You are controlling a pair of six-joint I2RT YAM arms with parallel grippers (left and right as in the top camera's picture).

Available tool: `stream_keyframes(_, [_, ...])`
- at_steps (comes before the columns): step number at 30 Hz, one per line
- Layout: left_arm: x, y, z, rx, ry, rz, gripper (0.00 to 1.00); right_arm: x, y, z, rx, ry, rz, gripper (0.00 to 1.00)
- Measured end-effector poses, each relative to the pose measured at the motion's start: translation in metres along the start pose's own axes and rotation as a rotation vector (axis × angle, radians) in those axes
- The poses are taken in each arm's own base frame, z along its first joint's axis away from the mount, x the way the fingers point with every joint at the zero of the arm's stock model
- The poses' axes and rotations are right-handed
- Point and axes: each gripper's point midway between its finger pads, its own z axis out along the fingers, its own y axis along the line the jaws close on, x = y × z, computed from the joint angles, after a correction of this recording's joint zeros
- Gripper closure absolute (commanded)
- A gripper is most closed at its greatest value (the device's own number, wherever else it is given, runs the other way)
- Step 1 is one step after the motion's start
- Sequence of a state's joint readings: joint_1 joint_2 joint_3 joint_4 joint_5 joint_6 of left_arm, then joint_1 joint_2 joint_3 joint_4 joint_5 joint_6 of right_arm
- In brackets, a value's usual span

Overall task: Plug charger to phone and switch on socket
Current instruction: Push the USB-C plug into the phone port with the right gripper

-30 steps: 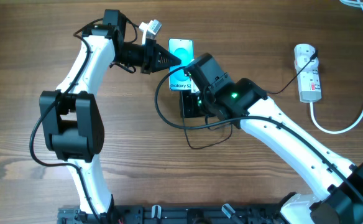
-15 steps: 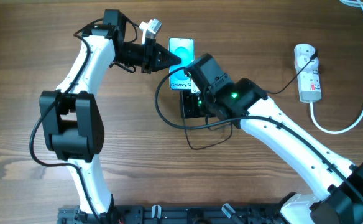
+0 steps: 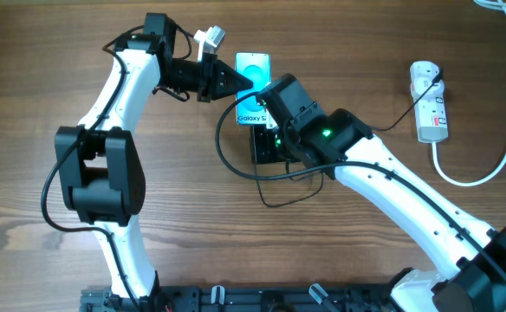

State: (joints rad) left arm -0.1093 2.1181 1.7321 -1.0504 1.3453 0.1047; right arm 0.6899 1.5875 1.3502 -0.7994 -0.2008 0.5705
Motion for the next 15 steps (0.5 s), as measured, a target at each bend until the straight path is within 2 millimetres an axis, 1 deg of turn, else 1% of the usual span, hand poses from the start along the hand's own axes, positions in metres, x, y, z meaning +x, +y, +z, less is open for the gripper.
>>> stream_keyframes(7, [-0.0001,0.0,0.0,0.0,0.0,0.001,0.96,0.0004,-0.0064,-0.0001,0.033,-0.003,-0.004,0.96])
stream_keyframes(15, [-0.0002,-0.0006,0.0,0.004,-0.001,0.002,0.96,-0.0006,-0.0053,-0.0001,0.029,-0.007,-0.006,0.96])
